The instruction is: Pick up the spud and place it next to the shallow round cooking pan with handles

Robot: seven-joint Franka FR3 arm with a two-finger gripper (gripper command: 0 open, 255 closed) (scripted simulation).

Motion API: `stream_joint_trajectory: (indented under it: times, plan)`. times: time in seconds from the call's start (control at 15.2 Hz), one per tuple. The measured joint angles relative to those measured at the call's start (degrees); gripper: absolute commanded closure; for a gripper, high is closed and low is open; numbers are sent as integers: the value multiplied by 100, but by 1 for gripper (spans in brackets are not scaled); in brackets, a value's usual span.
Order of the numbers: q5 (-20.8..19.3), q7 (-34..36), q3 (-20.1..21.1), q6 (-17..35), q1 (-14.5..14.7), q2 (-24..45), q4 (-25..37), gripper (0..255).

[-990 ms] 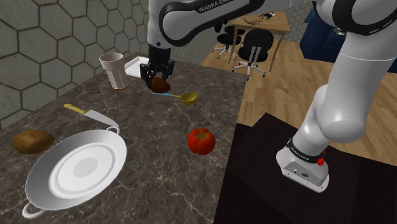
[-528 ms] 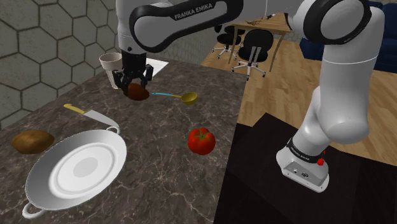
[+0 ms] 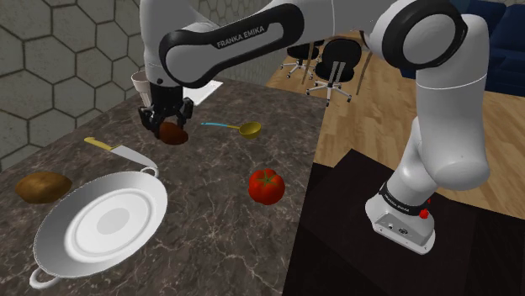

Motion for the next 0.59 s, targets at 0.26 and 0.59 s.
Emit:
stream_joint_trajectory:
  times: [0.26, 0.59]
  plan:
    - [-7, -4, -8, 286, -7, 50, -238, 255]
    - [-27, -1, -20, 607, -3, 167, -443, 255]
